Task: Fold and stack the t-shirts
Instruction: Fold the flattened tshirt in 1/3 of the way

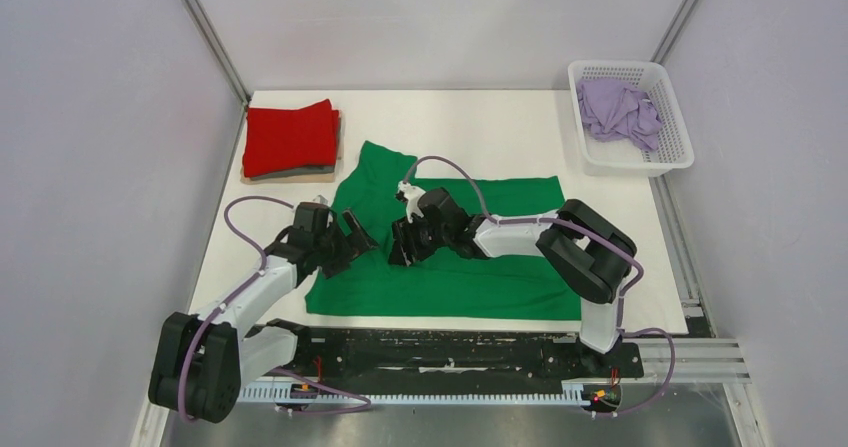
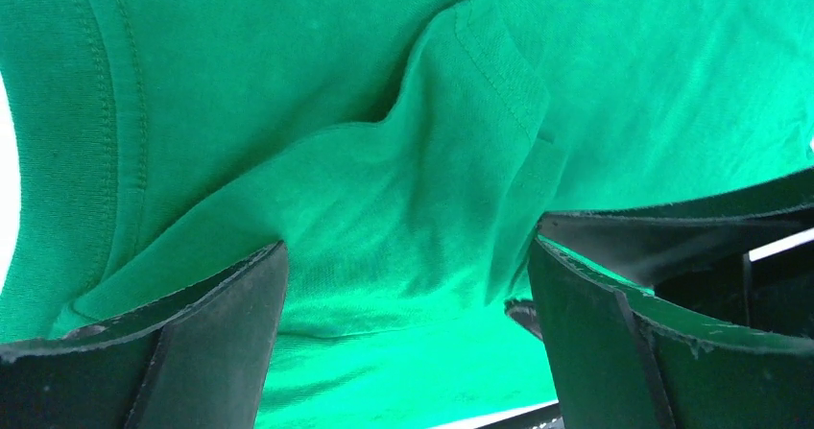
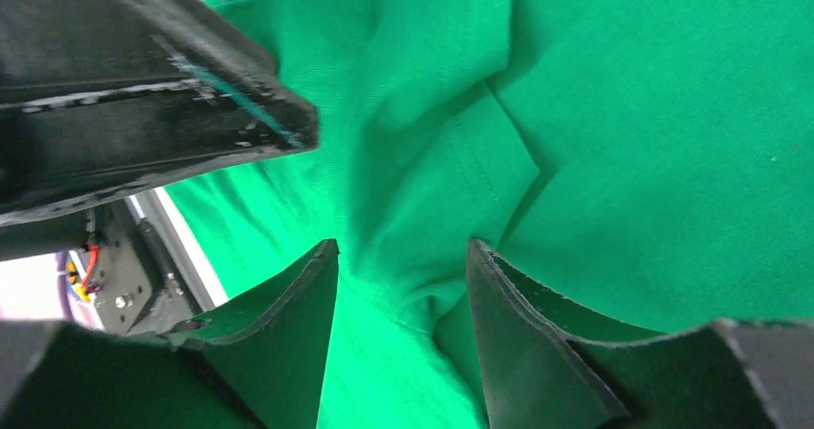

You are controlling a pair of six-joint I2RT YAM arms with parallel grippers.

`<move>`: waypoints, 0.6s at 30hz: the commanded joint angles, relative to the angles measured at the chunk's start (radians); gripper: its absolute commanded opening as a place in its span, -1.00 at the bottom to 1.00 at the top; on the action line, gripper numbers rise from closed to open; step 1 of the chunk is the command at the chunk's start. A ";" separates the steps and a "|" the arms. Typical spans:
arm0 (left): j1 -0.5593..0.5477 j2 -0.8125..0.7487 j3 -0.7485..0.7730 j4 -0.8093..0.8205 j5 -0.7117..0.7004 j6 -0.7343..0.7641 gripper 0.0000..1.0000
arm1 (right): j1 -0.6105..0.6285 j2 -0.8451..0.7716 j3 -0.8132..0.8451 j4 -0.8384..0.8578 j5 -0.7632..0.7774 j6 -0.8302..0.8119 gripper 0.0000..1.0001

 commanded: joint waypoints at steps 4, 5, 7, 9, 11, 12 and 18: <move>0.002 -0.016 -0.007 -0.009 -0.025 0.013 0.99 | 0.019 0.042 0.051 -0.035 0.041 -0.030 -0.04; 0.002 -0.013 -0.004 -0.009 -0.024 0.012 0.99 | 0.022 0.045 0.054 -0.035 0.042 -0.030 -0.11; 0.001 -0.012 -0.003 -0.009 -0.023 0.012 0.99 | 0.025 0.047 0.059 -0.033 0.043 -0.031 -0.29; 0.002 -0.015 -0.004 -0.010 -0.024 0.012 0.99 | 0.025 0.045 0.060 -0.024 0.046 -0.028 -0.41; 0.002 -0.018 -0.007 -0.011 -0.023 0.012 0.99 | 0.025 0.040 0.058 -0.014 0.057 -0.021 -0.54; 0.003 -0.019 -0.008 -0.012 -0.025 0.012 0.99 | 0.026 0.038 0.058 -0.011 0.064 -0.019 -0.58; 0.002 -0.029 -0.013 -0.025 -0.037 0.009 0.99 | 0.028 -0.004 0.012 0.039 0.104 -0.004 -0.94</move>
